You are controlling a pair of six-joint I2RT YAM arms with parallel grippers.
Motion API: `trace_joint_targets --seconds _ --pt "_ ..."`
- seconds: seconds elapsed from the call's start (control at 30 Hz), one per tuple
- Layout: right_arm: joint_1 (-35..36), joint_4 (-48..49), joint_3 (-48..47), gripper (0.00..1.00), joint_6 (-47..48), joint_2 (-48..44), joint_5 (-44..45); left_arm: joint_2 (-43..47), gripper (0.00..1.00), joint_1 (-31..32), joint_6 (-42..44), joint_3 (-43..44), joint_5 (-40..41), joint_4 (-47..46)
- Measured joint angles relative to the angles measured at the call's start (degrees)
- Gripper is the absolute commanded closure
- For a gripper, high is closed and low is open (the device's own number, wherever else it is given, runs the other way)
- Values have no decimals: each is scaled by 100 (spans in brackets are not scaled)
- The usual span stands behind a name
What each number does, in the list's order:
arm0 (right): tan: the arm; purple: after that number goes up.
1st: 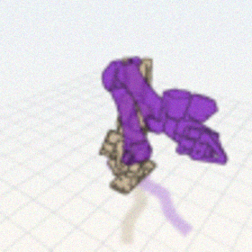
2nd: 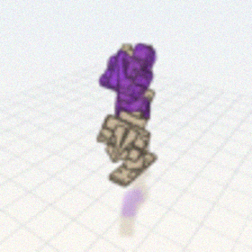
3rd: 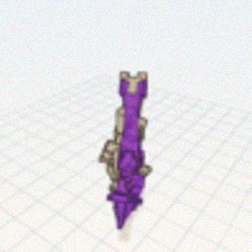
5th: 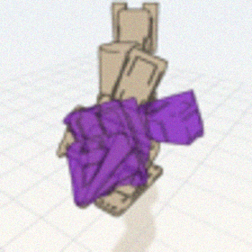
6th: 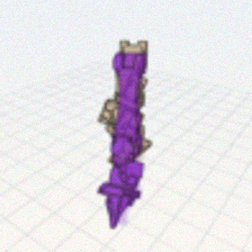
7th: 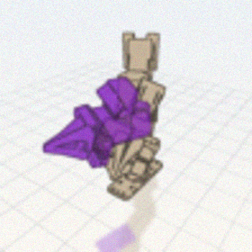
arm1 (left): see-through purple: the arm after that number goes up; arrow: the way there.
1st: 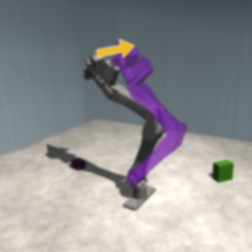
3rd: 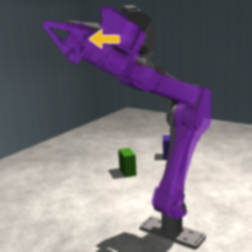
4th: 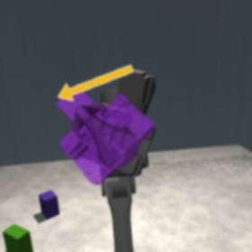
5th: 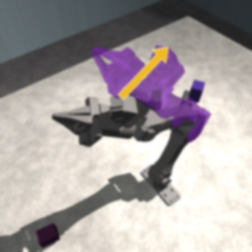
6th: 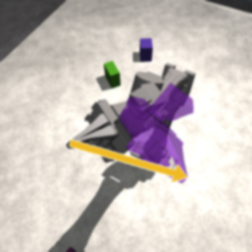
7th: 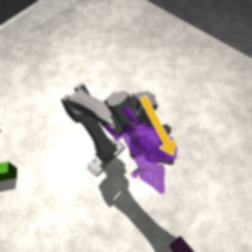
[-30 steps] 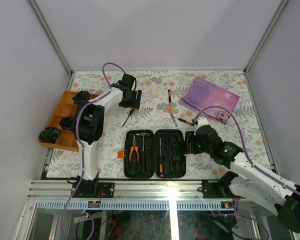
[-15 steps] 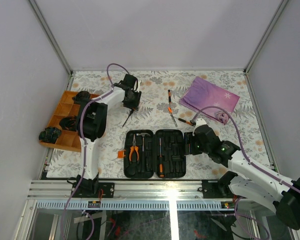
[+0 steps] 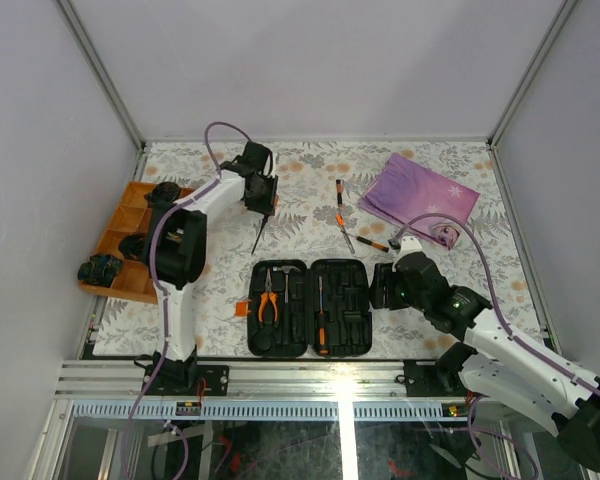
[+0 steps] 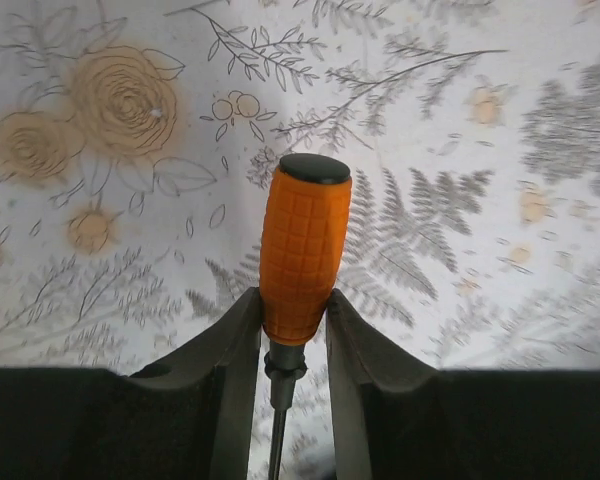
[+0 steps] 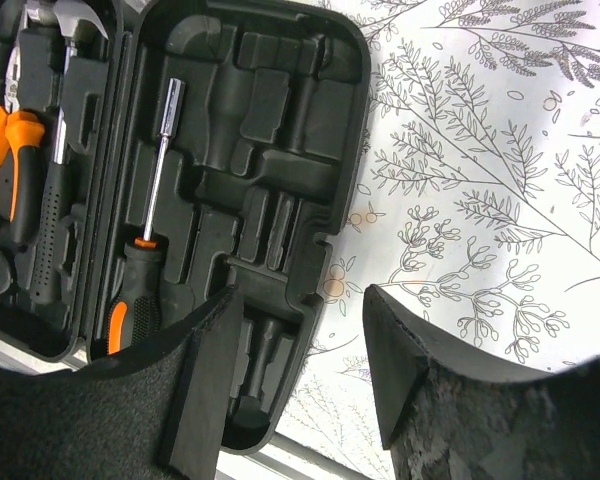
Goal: Sort the tools into containers
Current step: Pick up the screwdriver from the center of the board.
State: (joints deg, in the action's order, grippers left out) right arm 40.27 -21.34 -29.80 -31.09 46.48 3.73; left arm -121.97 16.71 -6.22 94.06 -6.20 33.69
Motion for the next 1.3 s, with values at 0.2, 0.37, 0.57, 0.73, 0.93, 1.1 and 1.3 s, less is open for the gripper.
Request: trace_joint_targets --seconds 0.2,0.37,0.57,0.73,0.93,1.1,1.3 --pt "-2 -76 -2 39 -42 -282 310 1399 100 0 -577 -481 -223 -146" --pt "-4 -197 -22 32 -39 -457 439 2804 100 59 -1176 -1200 -614 -647" --pt "-4 -149 -26 33 -48 -929 417 4118 100 234 -2094 -2487 -1097 -1499" --pt "-4 354 -28 39 -144 -1123 203 5053 100 647 -2879 -3626 -1200 -2087" --pt "450 1508 127 39 -428 -1023 20 6050 100 1224 -3779 -5069 -1150 -3294" --pt "1185 2592 422 38 -669 -817 44 6358 100 1884 -4229 -5799 -848 -3954" --pt "1692 3869 608 38 -855 -302 136 6428 100 2645 -4570 -6153 -468 -4588"
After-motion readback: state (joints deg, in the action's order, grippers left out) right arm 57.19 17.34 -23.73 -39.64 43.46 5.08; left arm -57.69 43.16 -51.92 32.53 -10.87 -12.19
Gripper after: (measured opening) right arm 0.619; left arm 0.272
